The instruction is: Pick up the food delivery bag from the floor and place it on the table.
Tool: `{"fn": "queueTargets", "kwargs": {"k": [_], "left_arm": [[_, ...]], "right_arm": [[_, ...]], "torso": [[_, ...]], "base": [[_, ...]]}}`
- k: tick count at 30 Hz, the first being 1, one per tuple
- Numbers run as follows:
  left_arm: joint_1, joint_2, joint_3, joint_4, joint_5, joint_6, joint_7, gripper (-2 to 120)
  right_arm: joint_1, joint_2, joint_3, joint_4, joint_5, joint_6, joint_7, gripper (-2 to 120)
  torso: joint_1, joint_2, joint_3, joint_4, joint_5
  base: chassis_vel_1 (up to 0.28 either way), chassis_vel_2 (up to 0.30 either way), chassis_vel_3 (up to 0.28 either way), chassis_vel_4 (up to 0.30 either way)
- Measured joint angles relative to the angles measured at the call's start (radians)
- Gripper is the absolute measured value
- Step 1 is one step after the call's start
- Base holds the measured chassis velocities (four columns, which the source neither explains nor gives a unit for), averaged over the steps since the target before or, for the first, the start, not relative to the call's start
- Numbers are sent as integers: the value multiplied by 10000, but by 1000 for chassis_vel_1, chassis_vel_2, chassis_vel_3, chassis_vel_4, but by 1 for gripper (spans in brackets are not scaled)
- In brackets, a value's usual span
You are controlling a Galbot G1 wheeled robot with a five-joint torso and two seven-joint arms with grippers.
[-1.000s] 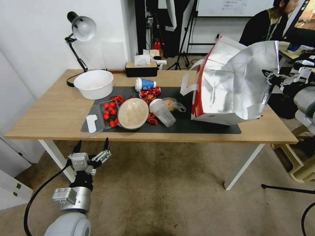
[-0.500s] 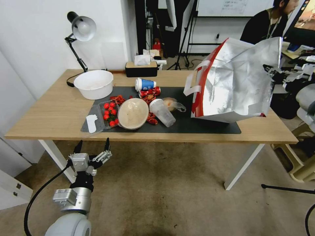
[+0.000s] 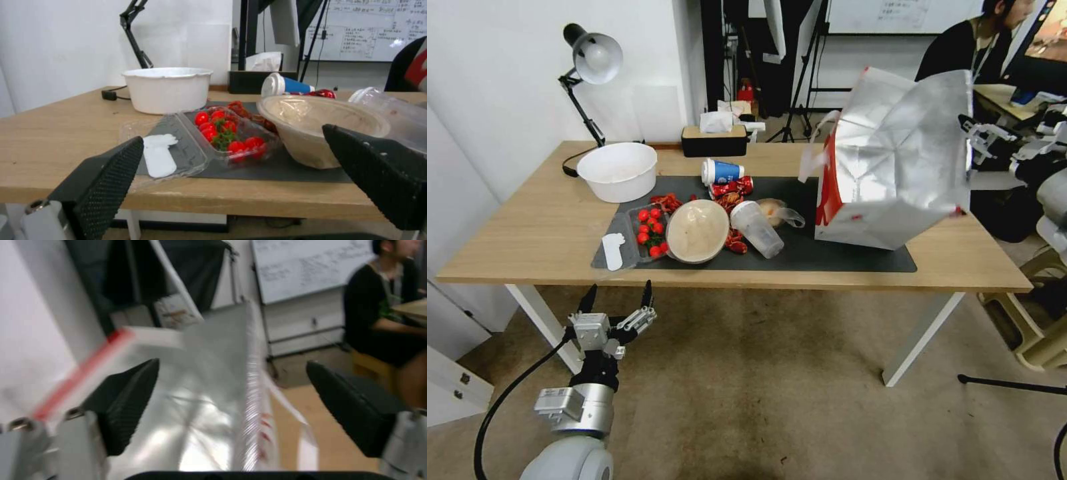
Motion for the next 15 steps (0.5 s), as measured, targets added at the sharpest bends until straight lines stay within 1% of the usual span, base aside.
{"fn": "queueTargets", "kwargs": {"k": [1, 2, 4, 5, 6, 7, 10, 11, 13, 15], "left_arm": [[5, -2, 0, -4, 0, -1, 2, 100], [12, -6, 0, -16, 0, -2, 3, 100], [14, -6, 0, -18, 0, -2, 4, 100], [18, -7, 0, -25, 0, -2, 4, 100], [22, -9, 0, -34, 1, -2, 5, 100], [22, -9, 0, -34, 1, -2, 5, 100], [33, -9, -6, -59, 0, -2, 6, 100], [33, -9, -6, -59, 0, -2, 6, 100], [40, -1, -16, -79, 0, -2, 7, 100], [41, 0, -18, -81, 0, -2, 7, 100]], "right_arm": [[-84, 0, 62, 49, -32, 199, -281, 92], [-245, 1, 184, 154, -46, 475, -724, 97], [-259, 2, 196, 163, -46, 493, -757, 97], [-349, 13, 270, 224, -47, 592, -947, 99], [-556, 48, 425, 354, -38, 790, -1371, 100], [-556, 48, 425, 354, -38, 790, -1371, 100], [-989, 134, 714, 569, -23, 1188, -2200, 100], [-989, 134, 714, 569, -23, 1188, -2200, 100], [-1474, 215, 1046, 766, 34, 1430, -2907, 100], [-1564, 230, 1110, 812, 44, 1463, -3022, 100]], "torso": [[0, 0, 0, 0, 0], [0, 0, 0, 0, 0], [0, 0, 0, 0, 0], [-1, 0, 0, 0, -1], [0, 0, 0, 0, -1], [0, 0, 0, 0, -1], [0, 0, 0, 0, -2], [0, 0, 0, 0, -2], [0, -1, 0, 1, 0], [0, 0, 0, 0, 1]], "base": [[0, 0, 0, 0], [0, 0, 0, 0], [0, 0, 0, 0], [0, 0, 0, 0], [0, 0, 0, 0], [0, 0, 0, 0], [0, 0, 0, 0], [0, 0, 0, 0], [0, 0, 0, 0], [0, 0, 0, 0]]}}
